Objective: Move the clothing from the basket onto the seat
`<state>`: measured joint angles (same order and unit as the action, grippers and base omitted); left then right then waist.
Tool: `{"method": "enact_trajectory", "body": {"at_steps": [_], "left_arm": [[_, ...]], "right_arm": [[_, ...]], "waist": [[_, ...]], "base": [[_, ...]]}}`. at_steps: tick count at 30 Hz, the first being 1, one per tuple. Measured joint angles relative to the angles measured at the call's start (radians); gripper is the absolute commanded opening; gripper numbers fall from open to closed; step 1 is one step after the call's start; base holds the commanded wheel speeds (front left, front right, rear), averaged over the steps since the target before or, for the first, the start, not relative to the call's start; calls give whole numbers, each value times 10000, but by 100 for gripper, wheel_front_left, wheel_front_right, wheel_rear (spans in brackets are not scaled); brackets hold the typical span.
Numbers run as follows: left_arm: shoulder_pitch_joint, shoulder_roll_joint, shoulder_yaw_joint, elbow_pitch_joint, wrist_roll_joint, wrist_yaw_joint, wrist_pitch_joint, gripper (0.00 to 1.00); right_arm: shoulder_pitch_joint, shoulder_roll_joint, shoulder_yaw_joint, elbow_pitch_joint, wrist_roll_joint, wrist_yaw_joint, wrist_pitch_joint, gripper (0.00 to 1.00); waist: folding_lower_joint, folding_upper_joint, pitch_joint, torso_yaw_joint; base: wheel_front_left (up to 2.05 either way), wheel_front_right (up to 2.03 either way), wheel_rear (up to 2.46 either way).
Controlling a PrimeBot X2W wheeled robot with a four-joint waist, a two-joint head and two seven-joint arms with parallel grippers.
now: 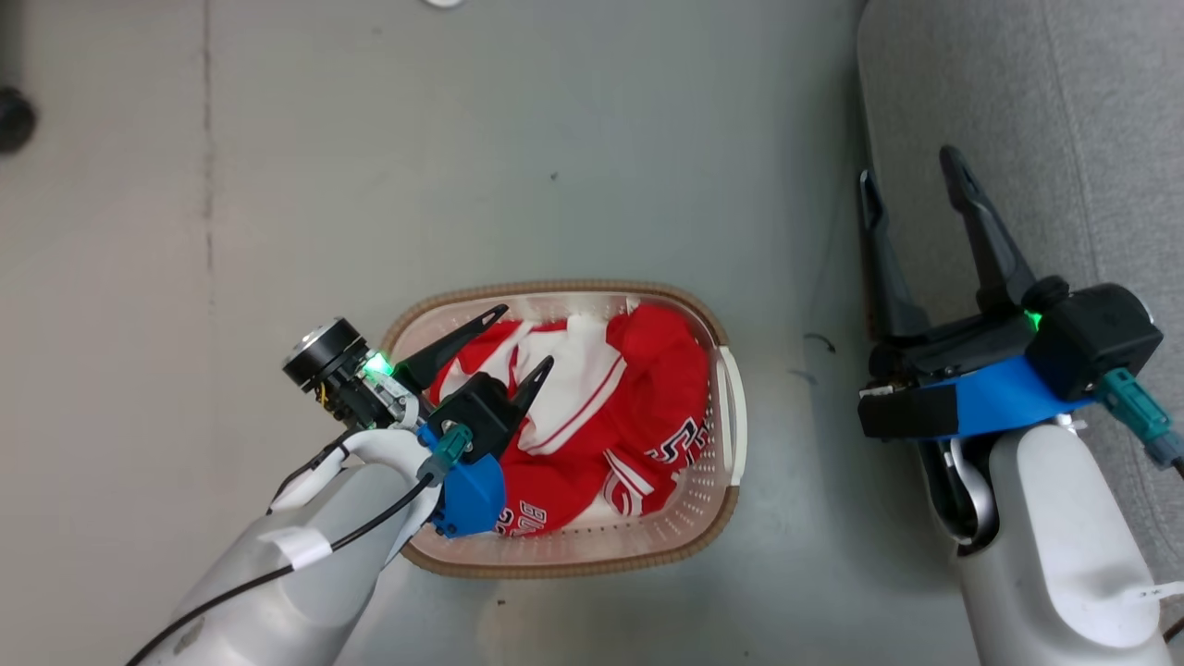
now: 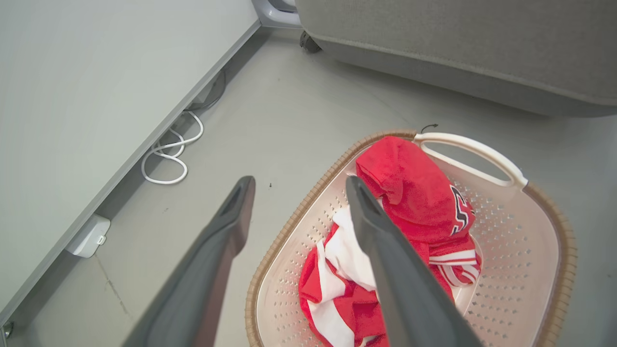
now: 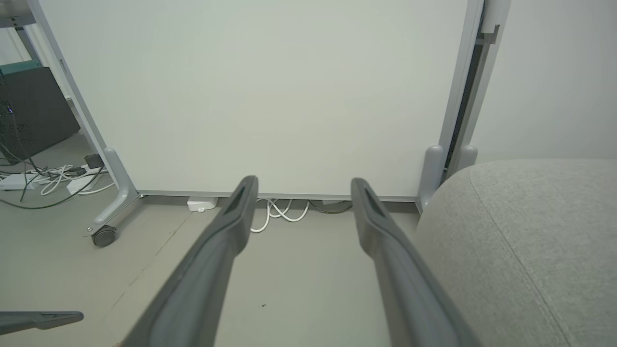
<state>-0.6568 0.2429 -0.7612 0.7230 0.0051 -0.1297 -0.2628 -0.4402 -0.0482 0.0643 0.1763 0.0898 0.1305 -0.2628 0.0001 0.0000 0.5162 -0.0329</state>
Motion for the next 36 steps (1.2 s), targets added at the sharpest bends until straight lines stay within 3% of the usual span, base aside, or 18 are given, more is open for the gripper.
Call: {"method": "enact_trajectory", "body": {"at_steps": [12,21,36], "left_arm": [[-1764,44,-2748,2433,-389,0,-2,100],[-2962,-270,-4713,4479,-299,0,21,100],[-4319,-564,-5166,5582,686,0,1164,100]], "right_arm": [[-640,2,-88,-476,-207,0,0,100],[-930,-2,-65,-897,-282,0,0,100],[-1018,0,-138,-2127,-487,0,0,100]], "waist": [[0,0,1852,-375],[0,0,3014,-623],[0,0,4602,-822]], "base": [[0,0,0],[0,0,0],[0,0,0]]}}
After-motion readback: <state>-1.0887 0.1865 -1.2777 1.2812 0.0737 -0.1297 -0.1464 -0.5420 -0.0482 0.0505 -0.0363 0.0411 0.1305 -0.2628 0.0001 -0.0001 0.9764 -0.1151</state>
